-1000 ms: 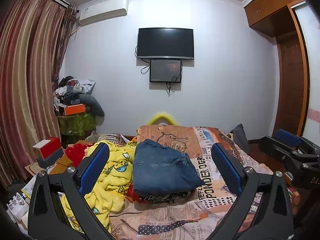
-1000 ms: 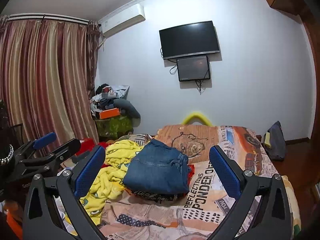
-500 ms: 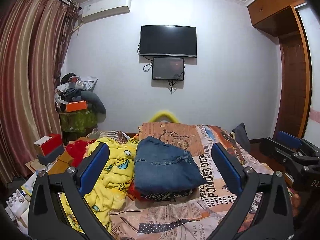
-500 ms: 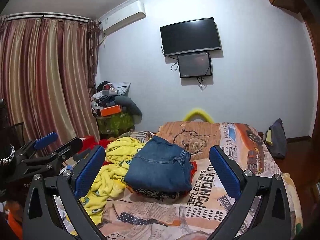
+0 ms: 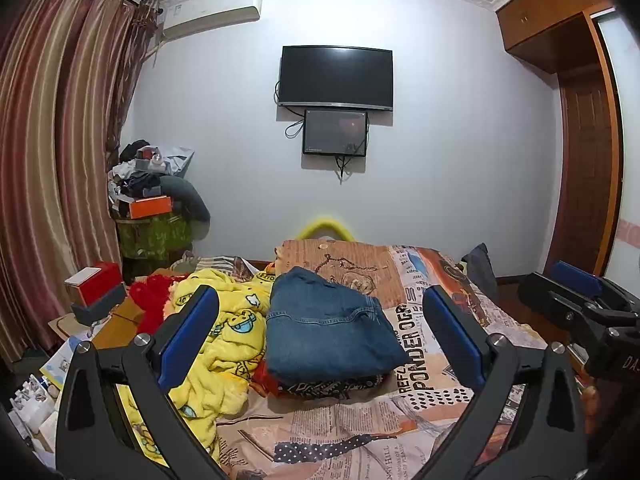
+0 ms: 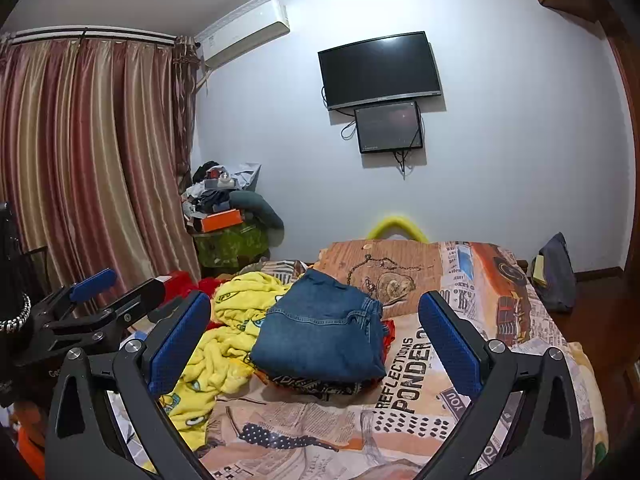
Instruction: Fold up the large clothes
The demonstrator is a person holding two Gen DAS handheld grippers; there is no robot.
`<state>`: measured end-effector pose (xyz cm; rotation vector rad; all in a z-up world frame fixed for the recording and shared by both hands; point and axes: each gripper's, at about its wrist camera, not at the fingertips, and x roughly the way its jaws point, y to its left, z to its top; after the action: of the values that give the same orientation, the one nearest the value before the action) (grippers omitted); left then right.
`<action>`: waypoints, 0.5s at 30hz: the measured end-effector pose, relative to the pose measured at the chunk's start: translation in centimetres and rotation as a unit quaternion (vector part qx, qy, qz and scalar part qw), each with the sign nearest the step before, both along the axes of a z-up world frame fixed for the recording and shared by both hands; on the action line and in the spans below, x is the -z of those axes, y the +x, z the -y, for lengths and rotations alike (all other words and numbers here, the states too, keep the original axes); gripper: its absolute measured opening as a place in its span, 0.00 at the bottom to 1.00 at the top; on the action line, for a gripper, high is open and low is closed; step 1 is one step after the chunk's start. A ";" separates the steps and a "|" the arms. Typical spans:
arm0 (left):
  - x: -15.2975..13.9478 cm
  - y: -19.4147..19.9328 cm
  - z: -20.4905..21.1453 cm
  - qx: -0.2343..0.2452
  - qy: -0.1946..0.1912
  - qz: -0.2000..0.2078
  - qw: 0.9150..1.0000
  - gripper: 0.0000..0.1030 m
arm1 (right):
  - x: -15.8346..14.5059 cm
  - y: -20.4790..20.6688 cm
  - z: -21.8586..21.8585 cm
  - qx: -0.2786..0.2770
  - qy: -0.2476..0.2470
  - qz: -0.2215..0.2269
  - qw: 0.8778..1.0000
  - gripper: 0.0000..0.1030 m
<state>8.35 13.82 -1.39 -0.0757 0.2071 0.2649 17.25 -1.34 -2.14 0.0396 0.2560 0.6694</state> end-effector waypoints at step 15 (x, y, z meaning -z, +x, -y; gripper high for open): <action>0.1 0.3 -0.2 0.015 -0.008 -0.007 1.000 0.99 | -0.1 0.2 0.4 0.008 0.005 0.001 1.000 1.00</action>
<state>8.64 14.02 -1.47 -0.0870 0.2239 0.2334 17.47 -1.72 -2.04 0.0514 0.2500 0.6547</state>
